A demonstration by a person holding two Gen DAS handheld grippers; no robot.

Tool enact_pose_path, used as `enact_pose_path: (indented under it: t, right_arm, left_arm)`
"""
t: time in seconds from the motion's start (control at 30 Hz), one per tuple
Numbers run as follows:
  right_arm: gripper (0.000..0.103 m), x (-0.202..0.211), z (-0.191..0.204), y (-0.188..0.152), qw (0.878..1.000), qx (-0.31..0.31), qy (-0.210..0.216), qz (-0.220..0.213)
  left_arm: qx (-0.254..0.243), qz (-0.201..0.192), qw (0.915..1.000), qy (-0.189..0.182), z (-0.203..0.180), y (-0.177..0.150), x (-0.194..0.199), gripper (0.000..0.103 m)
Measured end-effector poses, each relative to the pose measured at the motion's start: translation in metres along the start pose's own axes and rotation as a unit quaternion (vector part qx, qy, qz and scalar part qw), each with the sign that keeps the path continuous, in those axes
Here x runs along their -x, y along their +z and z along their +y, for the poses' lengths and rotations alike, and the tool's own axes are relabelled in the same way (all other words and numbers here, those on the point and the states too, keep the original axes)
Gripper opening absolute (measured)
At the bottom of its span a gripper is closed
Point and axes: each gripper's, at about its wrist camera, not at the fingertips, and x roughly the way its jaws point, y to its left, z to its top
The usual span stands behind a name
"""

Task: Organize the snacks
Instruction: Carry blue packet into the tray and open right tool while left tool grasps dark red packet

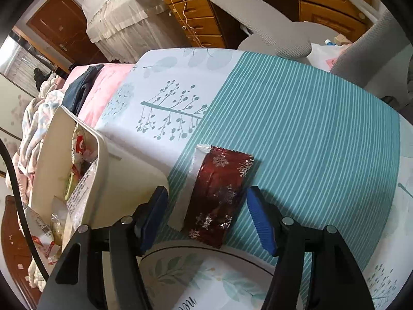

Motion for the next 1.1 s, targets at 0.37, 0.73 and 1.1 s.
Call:
enact_pose_path:
  t: [0.37, 0.73, 1.1]
  right_arm:
    - [0.036, 0.021, -0.006, 0.026, 0.998, -0.026, 0.021, -0.057]
    - [0.036, 0.058, 0.056, 0.076, 0.970, 0.052, 0.155, -0.178]
    - [0.036, 0.057, 0.139, 0.110, 0.936, 0.149, 0.268, -0.170]
  left_arm:
    - [0.030, -0.019, 0.9986, -0.039, 0.009, -0.011, 0.001, 0.062]
    - [0.042, -0.023, 0.9917, -0.120, 0.024, -0.016, -0.005, 0.049]
    - [0.022, -0.028, 0.9884, -0.148, 0.028, -0.015, -0.009, 0.049]
